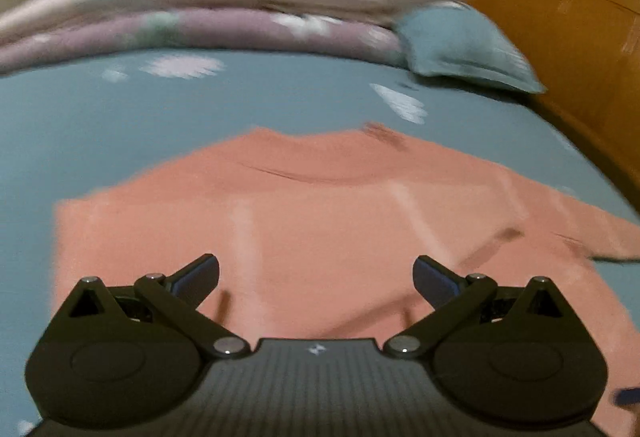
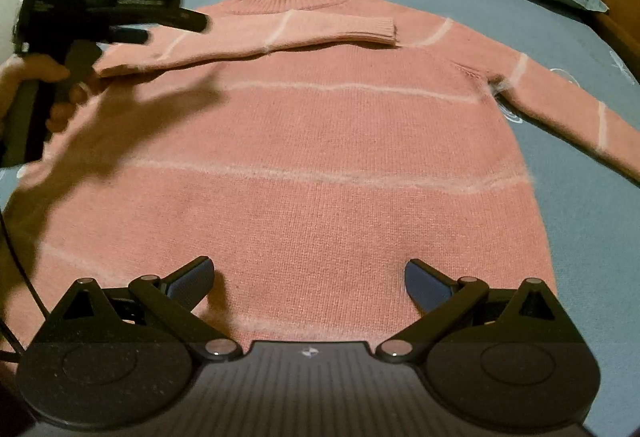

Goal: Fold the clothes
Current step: 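Lay the sleeve flat on the body and open the left tool, then withdraw the open left tool from the folded sleeve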

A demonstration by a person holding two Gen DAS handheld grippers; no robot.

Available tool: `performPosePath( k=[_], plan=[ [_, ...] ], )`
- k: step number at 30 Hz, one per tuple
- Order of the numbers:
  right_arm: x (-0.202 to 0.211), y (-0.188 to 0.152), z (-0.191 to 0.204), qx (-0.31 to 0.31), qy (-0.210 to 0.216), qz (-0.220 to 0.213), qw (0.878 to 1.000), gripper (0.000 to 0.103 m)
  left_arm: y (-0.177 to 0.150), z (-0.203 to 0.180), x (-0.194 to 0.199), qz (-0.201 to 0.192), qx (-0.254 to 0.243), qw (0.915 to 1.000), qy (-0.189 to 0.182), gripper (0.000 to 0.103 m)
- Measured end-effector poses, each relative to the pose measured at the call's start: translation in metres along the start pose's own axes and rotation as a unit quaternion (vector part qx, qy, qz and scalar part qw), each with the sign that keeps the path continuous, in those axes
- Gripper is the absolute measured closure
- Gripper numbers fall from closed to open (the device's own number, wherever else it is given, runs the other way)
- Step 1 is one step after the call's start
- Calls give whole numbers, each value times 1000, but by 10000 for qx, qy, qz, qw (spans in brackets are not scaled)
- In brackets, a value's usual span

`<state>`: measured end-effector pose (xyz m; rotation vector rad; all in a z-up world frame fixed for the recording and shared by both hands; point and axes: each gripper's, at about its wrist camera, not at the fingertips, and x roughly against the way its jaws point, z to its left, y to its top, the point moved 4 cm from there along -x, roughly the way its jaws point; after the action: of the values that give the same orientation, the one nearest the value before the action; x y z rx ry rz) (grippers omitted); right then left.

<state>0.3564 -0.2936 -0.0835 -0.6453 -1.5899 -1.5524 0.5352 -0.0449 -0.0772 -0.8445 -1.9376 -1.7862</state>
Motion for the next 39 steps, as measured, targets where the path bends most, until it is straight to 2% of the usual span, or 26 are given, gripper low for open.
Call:
performPosePath(
  k=[2,4,8,11,13,17,20,23,25,29,31,35,37,39],
  plan=[
    [0,0,2,55,-31,16,10000,0,4,18,2,-89,149,9997,159,1],
    [0,-1,3,99,-53,21,9999,0,-2,37,-12,104,412,9988,247,1],
    [0,-1,2,119,-47,18,9999,0,2,48,-18,213,429,9985,266,1],
    [-1,-1,2,141,-58,11,9999,0,14,55,-21,3,531,9985,112,1],
    [-2,-1,3,155,-70,22,9999,0,21,60,-36,158,633,9979,10,1],
    [-1,-1,2,183,-11,53,9998,0,35,71,-44,529,427,9977,-2,1],
    [-1,-2,0,146,27,-8,9999,0,45,72,-12,231,-76,9994,232,1],
    [-2,-1,0,190,13,-19,9998,0,33,79,17,258,-238,9982,487,1],
    [-2,-1,0,226,18,-16,9997,0,15,84,29,414,-325,9963,673,1],
    [0,-1,0,269,46,-38,9996,0,-33,87,40,806,-362,9943,597,1],
    [0,-1,0,277,24,-32,9996,0,-49,88,40,905,-313,9930,695,1],
    [0,-1,3,271,-45,-13,9996,0,-49,99,38,643,172,9946,793,1],
    [0,-1,4,245,-64,-11,9997,0,-44,104,33,508,241,9937,966,0],
    [1,-1,4,233,-79,-4,9997,0,-40,105,31,425,215,9940,985,0]
  ],
)
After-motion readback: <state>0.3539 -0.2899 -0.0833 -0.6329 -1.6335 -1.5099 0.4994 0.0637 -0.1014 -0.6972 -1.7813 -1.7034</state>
